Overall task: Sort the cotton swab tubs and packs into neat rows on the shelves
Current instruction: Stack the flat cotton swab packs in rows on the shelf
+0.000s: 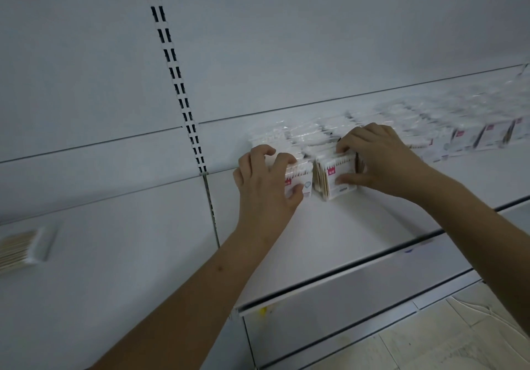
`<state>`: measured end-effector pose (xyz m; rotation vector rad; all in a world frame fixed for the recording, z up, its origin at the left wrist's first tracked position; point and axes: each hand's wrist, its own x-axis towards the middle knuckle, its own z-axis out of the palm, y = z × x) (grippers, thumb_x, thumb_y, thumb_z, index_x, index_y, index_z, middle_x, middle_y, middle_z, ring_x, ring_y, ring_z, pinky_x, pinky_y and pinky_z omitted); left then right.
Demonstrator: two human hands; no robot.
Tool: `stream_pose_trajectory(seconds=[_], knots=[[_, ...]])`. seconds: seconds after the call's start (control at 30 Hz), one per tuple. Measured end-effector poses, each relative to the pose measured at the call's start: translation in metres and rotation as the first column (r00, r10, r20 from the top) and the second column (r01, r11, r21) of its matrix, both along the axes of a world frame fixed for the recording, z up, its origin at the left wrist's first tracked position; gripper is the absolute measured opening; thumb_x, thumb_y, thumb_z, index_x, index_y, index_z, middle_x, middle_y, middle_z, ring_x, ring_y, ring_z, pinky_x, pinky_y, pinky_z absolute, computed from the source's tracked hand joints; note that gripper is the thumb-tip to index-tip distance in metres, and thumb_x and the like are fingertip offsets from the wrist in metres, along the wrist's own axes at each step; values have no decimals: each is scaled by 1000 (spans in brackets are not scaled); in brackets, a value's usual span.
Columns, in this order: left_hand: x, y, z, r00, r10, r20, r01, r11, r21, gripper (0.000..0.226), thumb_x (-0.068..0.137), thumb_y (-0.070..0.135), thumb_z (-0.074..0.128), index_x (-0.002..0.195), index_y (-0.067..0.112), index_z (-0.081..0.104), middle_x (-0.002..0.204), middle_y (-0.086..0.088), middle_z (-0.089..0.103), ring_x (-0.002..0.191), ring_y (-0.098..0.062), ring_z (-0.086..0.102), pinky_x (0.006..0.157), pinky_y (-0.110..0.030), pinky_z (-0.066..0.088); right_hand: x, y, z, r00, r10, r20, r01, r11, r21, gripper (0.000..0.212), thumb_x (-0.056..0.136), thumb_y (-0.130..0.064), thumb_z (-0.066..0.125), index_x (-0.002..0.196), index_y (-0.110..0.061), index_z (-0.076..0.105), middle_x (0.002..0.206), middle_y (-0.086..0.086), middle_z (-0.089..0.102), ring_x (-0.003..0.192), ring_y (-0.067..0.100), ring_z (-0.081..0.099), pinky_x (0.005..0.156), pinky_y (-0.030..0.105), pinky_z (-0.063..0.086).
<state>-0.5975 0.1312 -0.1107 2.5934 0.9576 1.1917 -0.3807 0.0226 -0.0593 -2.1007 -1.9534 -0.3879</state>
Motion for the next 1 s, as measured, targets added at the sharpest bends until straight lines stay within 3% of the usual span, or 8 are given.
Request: stream_pose_trajectory(seconds=[0.23,0.37,0.53,0.67,0.77,1.0], knots=[[-2,5,-3,998,-57,21,58,995,-75,45,76,36,80,117,30,62,124,-3,45,115,-24,39,92,-34,29,-9,8,0,995,-14,100,14,1000,-1,58,68,-52,81,111,-17,63,108,1,62,103,29,53,98,41,34],[-5,3,3,997,-62,44,66,993,-100,58,70,41,81,122,28,59,127,-2,43,119,-22,36,95,-34,29,-7,4,16,996,-12,89,16,999,-47,62,72,-65,65,116,-22,62,116,-2,60,111,24,49,99,37,30],[-22,-1,25,995,-62,84,72,990,-122,70,74,43,79,135,23,51,134,-4,42,126,-22,37,100,-32,26,-29,19,54,1000,17,-26,-13,988,153,52,89,-60,52,121,-20,59,124,1,57,115,24,48,96,35,34],[-65,1,31,988,-77,136,108,967,-232,64,84,37,73,139,23,45,133,3,40,125,-13,39,104,-31,36,-76,55,73,986,147,-73,-115,935,335,47,97,-52,51,129,-18,55,130,5,51,114,23,50,97,35,39],[-108,6,26,987,-35,158,87,937,-338,53,89,33,70,136,25,47,122,10,45,114,-4,48,95,-22,43,-124,92,80,971,240,-7,-219,896,386,47,99,-49,50,131,-15,54,132,7,50,117,26,49,99,38,40],[-234,19,8,967,235,99,-195,932,-306,27,91,28,67,118,23,63,116,9,58,109,-9,54,94,-26,46,-251,178,78,874,464,-145,-374,832,409,50,101,-47,46,139,-15,47,138,5,45,122,23,48,97,32,42]])
